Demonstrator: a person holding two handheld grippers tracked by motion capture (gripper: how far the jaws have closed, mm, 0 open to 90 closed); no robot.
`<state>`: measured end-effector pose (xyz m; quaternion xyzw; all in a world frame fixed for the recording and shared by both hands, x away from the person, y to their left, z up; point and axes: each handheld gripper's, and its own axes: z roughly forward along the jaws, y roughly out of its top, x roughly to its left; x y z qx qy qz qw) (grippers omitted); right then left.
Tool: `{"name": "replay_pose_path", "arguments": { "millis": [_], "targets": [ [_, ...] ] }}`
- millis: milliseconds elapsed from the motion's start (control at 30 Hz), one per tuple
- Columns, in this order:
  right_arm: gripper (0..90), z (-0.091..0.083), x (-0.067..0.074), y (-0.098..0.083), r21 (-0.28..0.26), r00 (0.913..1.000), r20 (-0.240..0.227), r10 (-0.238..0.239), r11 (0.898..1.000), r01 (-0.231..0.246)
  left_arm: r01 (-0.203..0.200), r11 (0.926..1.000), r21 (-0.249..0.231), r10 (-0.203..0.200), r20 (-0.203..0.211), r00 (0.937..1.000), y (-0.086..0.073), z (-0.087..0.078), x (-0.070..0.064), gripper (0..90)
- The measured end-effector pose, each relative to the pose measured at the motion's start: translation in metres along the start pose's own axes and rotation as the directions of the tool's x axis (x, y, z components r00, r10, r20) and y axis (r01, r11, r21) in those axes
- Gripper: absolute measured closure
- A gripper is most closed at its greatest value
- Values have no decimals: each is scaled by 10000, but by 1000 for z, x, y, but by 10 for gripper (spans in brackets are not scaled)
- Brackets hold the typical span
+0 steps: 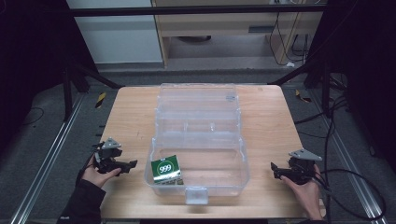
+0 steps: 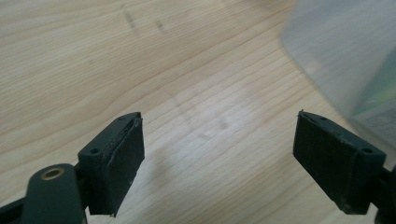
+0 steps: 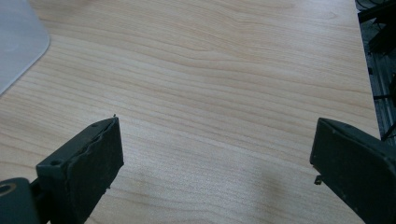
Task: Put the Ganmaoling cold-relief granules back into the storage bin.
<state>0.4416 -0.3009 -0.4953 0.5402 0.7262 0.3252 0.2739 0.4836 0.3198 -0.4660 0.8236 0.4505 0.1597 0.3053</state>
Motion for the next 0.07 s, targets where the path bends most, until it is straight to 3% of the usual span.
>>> {"name": "replay_pose_path", "arguments": {
  "millis": [67],
  "targets": [
    [30,0,0,0,-12,10000,16,16,10000,-16,358,9993,-121,-360,-198,9992,-4,1,3,160]
  ]
}}
